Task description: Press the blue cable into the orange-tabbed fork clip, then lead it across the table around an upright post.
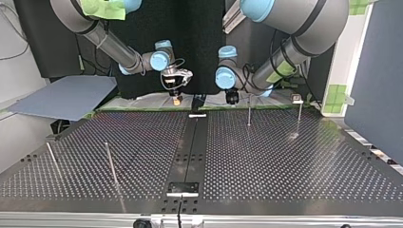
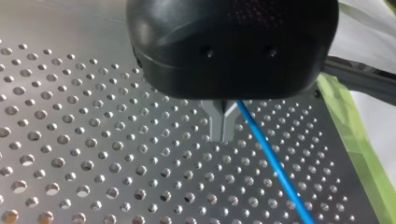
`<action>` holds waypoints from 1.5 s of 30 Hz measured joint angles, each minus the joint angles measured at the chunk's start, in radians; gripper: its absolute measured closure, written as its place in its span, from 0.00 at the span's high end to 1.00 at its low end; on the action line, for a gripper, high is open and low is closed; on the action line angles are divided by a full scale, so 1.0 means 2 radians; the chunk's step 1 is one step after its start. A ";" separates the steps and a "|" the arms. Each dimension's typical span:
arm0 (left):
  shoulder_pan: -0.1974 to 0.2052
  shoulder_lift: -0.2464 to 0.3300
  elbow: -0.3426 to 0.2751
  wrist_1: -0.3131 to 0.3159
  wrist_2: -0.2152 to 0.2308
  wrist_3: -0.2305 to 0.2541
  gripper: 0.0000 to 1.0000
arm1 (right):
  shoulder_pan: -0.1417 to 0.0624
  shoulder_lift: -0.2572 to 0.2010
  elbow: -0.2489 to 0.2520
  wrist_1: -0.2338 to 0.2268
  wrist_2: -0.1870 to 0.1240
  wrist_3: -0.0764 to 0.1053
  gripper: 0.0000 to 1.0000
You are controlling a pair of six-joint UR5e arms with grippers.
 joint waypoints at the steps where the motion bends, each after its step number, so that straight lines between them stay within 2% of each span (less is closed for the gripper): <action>1: 0.000 0.000 0.000 0.000 0.000 0.000 0.00 | 0.000 0.000 0.000 0.000 0.000 0.000 0.00; 9: -0.001 0.001 0.000 0.001 0.004 -0.003 0.00 | 0.000 0.000 0.000 0.002 0.000 -0.001 0.00; 14: -0.004 0.010 0.000 0.004 0.017 -0.013 0.00 | -0.004 -0.010 0.000 0.010 0.002 -0.006 0.00; 19: -0.009 0.024 0.000 0.013 0.039 -0.032 0.00 | -0.005 -0.035 0.000 0.022 0.004 -0.007 0.00; 25: -0.017 0.039 0.000 0.017 0.052 -0.053 0.00 | -0.006 -0.066 0.000 0.035 0.005 -0.006 0.00; 30: -0.024 0.054 0.000 0.022 0.057 -0.069 0.00 | -0.006 -0.090 0.000 0.045 0.005 -0.006 0.00; 38: -0.031 0.081 0.000 0.022 0.056 -0.079 0.00 | -0.007 -0.132 0.000 0.059 0.006 -0.007 0.00; 45: -0.033 0.091 0.000 0.021 0.052 -0.080 0.00 | -0.007 -0.150 0.000 0.068 0.009 -0.009 0.00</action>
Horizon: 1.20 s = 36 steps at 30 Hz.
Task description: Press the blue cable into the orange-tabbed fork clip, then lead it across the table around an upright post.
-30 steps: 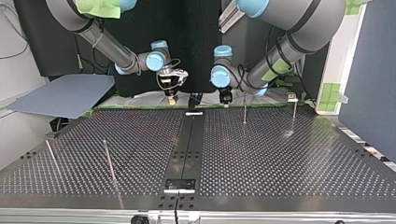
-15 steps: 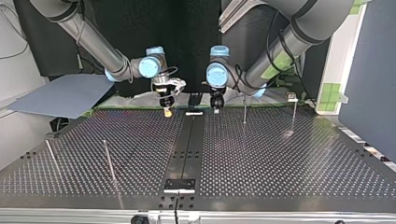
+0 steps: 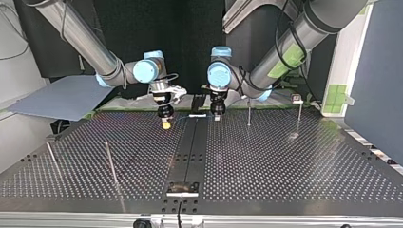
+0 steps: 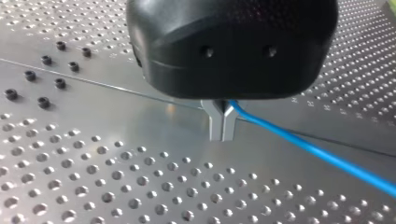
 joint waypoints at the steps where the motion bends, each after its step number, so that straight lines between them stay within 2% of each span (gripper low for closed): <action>1: 0.000 0.002 0.000 0.000 0.000 0.000 0.00 | 0.000 -0.005 0.000 0.002 0.001 0.000 0.00; 13: -0.003 0.021 0.000 0.000 0.002 -0.002 0.00 | -0.001 -0.061 0.000 0.014 0.010 -0.001 0.00; 18: -0.004 0.022 0.000 0.000 0.003 -0.011 0.00 | -0.001 -0.070 0.000 0.018 0.010 -0.002 0.00; 24: -0.002 0.032 0.000 0.000 0.004 -0.022 0.00 | -0.001 -0.076 0.000 0.023 0.010 -0.007 0.00; 36: -0.005 0.039 0.004 0.006 0.005 -0.034 0.00 | -0.001 -0.108 0.000 0.025 0.010 -0.012 0.00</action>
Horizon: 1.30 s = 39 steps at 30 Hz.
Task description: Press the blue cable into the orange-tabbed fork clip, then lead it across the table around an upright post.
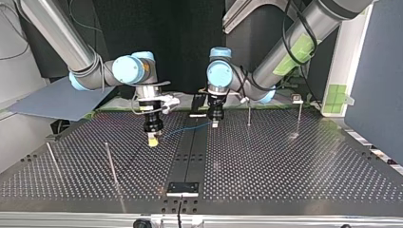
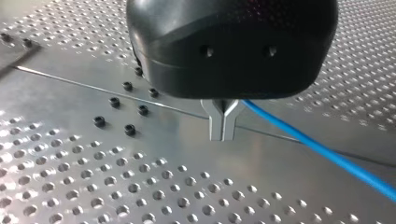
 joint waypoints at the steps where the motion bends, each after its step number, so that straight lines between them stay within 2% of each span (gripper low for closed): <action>1: -0.001 0.000 0.003 -0.001 0.000 -0.001 0.00 | 0.000 -0.003 0.000 0.000 0.000 0.000 0.00; 16: -0.010 0.004 0.062 -0.033 0.000 -0.021 0.00 | -0.004 -0.047 0.000 0.008 0.003 -0.001 0.00; 25: -0.016 0.006 0.092 -0.053 0.001 -0.027 0.00 | -0.009 -0.055 -0.001 0.013 0.003 0.000 0.00; 39: -0.024 0.021 0.121 -0.073 0.000 -0.032 0.00 | -0.020 -0.078 -0.001 0.015 0.005 0.003 0.00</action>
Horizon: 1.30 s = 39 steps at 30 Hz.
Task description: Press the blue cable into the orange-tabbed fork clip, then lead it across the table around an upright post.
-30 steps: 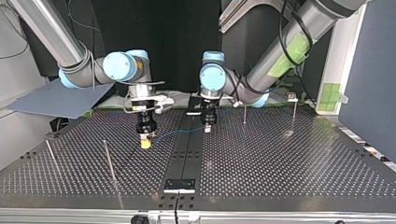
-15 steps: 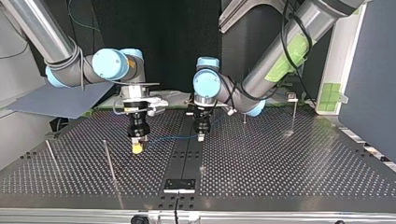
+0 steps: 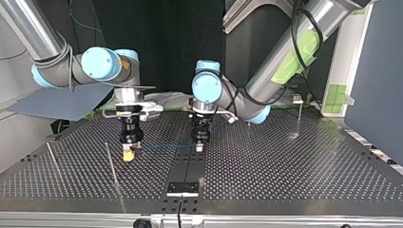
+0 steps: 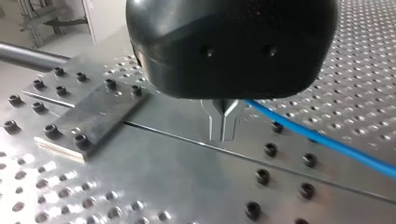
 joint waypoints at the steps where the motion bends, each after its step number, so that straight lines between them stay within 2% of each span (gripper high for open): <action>1: -0.001 0.000 0.003 -0.002 0.000 0.000 0.00 | -0.001 -0.002 0.000 0.000 0.000 0.000 0.00; 7: -0.009 0.001 0.031 -0.018 -0.002 -0.001 0.00 | -0.008 -0.017 -0.001 0.000 0.000 0.004 0.00; 12: -0.011 0.001 0.042 -0.020 -0.003 -0.001 0.00 | -0.013 -0.027 -0.002 0.002 0.000 0.006 0.00; 18: -0.012 0.001 0.052 -0.022 -0.007 -0.002 0.00 | -0.020 -0.034 -0.004 0.022 0.000 0.009 0.00; 29: -0.010 0.000 0.065 -0.022 -0.011 -0.001 0.00 | -0.040 -0.045 -0.023 0.077 -0.001 0.022 0.00; 39: -0.011 -0.001 0.080 -0.023 -0.004 -0.004 0.00 | -0.059 -0.046 -0.024 0.088 -0.001 0.031 0.00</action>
